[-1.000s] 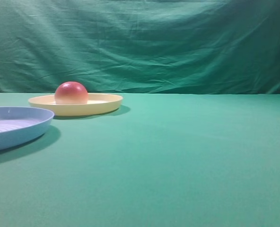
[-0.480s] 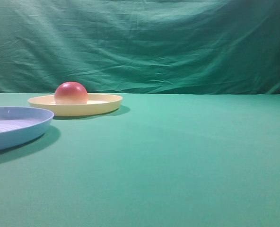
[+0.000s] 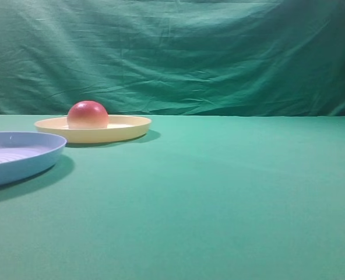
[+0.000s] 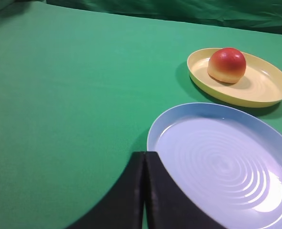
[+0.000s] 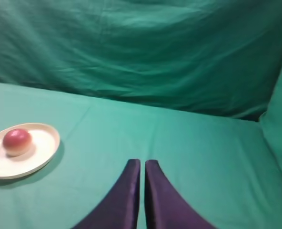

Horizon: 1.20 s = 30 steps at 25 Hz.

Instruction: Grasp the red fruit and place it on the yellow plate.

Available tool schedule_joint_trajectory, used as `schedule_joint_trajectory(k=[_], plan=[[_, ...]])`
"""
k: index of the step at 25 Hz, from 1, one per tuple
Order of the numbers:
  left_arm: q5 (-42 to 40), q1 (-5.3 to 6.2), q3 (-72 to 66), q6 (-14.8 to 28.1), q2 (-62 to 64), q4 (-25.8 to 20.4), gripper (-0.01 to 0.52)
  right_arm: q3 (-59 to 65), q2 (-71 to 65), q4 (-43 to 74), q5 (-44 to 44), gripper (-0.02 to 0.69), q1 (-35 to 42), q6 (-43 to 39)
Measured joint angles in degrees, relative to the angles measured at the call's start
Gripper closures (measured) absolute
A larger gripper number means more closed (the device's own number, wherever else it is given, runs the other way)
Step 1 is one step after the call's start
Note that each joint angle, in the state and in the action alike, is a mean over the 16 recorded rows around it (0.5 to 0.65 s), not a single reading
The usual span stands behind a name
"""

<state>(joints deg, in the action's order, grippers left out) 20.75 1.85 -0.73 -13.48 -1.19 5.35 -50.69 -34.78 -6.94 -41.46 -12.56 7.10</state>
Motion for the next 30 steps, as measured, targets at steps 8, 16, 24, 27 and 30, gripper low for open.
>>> schedule_joint_trajectory(k=[8,16,24,27,30], plan=[[0.0,0.00,0.0,0.0,0.0,0.0,0.514,19.9,17.2,0.1,11.9,0.665,8.3,3.6],[0.0,0.00,0.0,0.0,0.0,0.0,0.514,36.0,29.7,0.0,17.5,0.665,10.8,6.2],[0.0,0.00,0.0,0.0,0.0,0.0,0.514,47.4,34.9,-0.4,21.0,0.665,10.9,5.7],[0.0,0.00,0.0,0.0,0.0,0.0,0.514,49.8,35.3,-0.5,21.5,0.665,10.9,5.3],[0.0,0.00,0.0,0.0,0.0,0.0,0.514,51.3,35.3,-0.5,21.5,0.665,10.9,4.9]])
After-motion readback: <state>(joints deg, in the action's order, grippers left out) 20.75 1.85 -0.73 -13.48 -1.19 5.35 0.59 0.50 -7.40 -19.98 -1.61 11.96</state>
